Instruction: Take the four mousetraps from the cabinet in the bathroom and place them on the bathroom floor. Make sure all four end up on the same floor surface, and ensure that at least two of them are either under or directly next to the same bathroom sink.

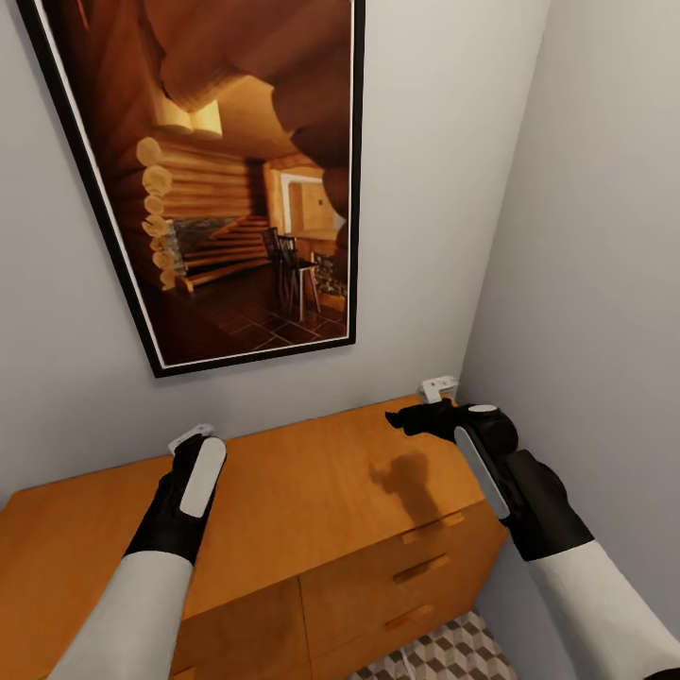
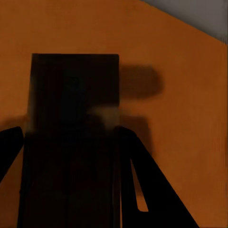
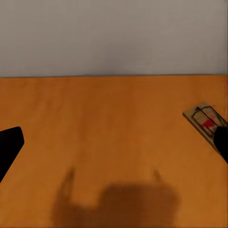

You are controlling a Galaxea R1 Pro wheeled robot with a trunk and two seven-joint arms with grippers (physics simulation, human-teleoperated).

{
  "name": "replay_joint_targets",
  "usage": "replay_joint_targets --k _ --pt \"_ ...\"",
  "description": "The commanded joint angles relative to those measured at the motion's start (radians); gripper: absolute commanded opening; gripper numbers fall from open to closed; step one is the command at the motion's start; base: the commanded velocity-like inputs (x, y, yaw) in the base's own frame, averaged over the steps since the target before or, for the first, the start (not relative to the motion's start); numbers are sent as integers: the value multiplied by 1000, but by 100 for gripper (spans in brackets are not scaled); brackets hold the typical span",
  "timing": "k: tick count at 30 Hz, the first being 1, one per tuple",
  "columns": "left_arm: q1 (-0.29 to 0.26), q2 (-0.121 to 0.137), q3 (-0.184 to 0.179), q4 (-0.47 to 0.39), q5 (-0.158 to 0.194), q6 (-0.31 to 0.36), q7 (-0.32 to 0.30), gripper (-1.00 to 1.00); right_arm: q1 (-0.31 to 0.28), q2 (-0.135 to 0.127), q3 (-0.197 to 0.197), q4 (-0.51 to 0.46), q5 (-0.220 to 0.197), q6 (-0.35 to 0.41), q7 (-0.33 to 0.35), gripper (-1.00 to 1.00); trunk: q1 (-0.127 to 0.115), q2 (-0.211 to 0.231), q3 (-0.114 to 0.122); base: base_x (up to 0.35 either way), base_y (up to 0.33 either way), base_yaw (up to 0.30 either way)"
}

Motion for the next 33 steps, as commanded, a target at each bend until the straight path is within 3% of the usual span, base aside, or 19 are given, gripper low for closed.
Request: replay_joint_targets --k 1,3,4,6,7,10,11,13,15,16,18,19,22,28,33 --pt "17 -1 -1 -40 0 11 -1 -100 -18 -3 1 32 -2 -8 13 100 0 0 0 0 0 0" --pt "48 -1 -8 -109 1 27 0 -100 -42 -9 5 77 0 -38 59 100 0 0 0 0 0 0" --pt "79 -2 -24 -172 1 39 1 -100 -58 -17 9 106 5 -81 128 100 0 0 0 0 0 0" --pt "110 -1 -47 -228 1 47 1 -100 -66 -30 12 125 19 -128 198 100 0 0 0 0 0 0" --pt "141 -2 -72 -280 1 51 1 -100 -71 -45 13 141 48 -169 251 100 0 0 0 0 0 0" --pt "177 -2 -112 -337 3 56 2 -100 -75 -68 14 163 109 -219 300 100 0 0 0 0 0 0" --pt "193 -3 -140 -359 12 57 1 -100 -76 -79 13 181 142 -247 321 100 0 0 0 0 0 0" --pt "207 -2 -178 -382 43 59 2 -100 -77 -96 8 206 172 -287 358 100 0 0 0 0 0 0" --pt "213 -2 -204 -400 66 59 2 -100 -77 -108 6 223 185 -313 394 100 0 0 0 16 0 0" --pt "218 -2 -239 -415 81 60 3 -100 -76 -118 4 246 194 -343 427 100 0 0 0 114 0 0" --pt "228 1 -283 -424 91 61 4 -100 -76 -126 3 280 200 -381 448 100 0 0 0 179 0 0" --pt "242 3 -325 -430 98 61 4 -100 -77 -131 2 321 203 -427 463 100 0 0 0 250 0 0" --pt "259 5 -378 -437 105 61 2 -100 -82 -138 -1 410 206 -516 480 100 0 0 0 265 -7 0" --pt "253 -1 -415 -440 114 66 -14 -100 -86 -157 -2 480 210 -575 489 100 0 0 0 111 -7 0" --pt "207 -3 -424 -441 182 98 -88 -100 -87 -161 -1 496 210 -583 492 100 0 0 0 22 -1 0"
